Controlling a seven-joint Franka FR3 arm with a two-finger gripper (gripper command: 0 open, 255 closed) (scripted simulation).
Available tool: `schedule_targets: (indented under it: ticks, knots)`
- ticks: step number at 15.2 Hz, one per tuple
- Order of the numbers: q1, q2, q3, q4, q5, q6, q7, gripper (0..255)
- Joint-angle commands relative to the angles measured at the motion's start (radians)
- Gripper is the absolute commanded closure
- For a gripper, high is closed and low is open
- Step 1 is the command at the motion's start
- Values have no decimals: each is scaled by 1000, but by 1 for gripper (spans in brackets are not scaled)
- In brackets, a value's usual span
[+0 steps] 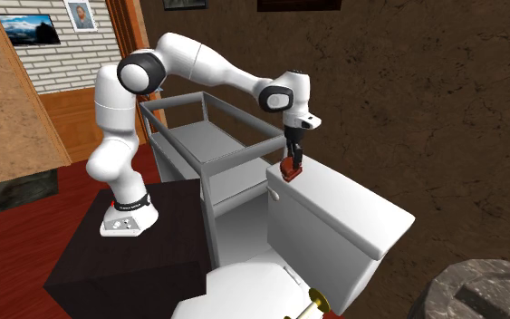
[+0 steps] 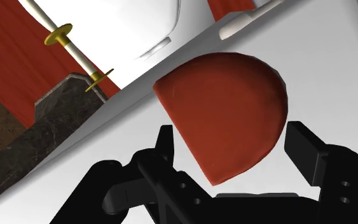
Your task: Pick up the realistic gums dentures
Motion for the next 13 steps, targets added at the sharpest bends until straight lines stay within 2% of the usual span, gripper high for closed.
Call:
schedule_targets:
  ticks: [1, 11, 13]
  knots:
    - [-1, -7, 0, 22, 1, -30, -3, 255]
    - [0, -33, 0, 121, 4, -154, -10, 255]
    - [0, -33, 0, 123, 4, -156, -11, 255]
